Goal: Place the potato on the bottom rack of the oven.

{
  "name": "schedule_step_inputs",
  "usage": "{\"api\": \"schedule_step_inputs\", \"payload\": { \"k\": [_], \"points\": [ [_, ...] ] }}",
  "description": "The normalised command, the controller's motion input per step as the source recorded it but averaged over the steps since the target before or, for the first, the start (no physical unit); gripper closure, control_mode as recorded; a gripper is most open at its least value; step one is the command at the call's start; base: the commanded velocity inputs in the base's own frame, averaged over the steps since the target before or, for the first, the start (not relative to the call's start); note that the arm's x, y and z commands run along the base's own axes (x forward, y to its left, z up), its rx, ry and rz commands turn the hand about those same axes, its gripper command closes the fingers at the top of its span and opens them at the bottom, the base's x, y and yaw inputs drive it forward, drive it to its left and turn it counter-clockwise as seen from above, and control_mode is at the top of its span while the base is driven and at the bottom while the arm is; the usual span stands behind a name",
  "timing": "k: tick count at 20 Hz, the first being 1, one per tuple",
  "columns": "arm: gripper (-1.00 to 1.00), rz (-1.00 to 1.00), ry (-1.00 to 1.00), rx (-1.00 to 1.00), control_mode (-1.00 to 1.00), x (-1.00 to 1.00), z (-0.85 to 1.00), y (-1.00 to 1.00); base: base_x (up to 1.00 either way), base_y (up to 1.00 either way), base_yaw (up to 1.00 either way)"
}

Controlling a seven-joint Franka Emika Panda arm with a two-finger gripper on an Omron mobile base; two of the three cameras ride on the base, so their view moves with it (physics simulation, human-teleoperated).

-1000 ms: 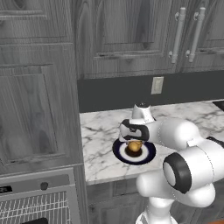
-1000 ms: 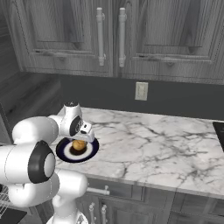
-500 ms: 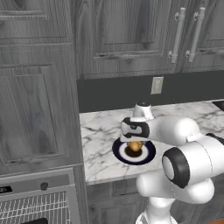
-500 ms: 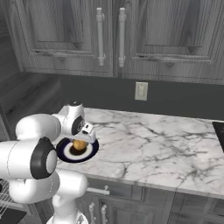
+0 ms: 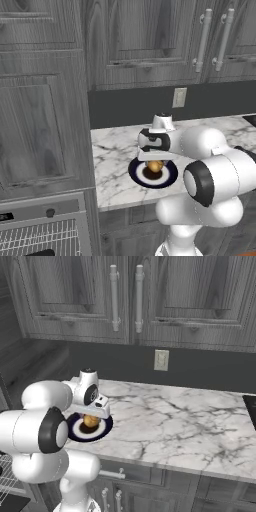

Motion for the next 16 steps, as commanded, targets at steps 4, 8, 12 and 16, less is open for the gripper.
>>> {"api": "schedule_step_inputs", "payload": {
  "k": [4,8,12,16],
  "points": [
    [1.00,0.00,-0.05,0.00,-1.00,-0.33,0.05,0.00,0.00,0.00,0.00],
    [1.00,0.00,-0.12,0.00,-1.00,-0.46,0.29,0.00,0.00,0.00,0.00],
    [1.00,0.00,-0.02,-0.06,-1.00,-0.33,0.60,0.01,0.00,0.00,0.00],
    [1.00,0.00,0.00,-0.09,-1.00,-0.29,0.87,0.19,0.00,0.00,0.00]
  ]
}}
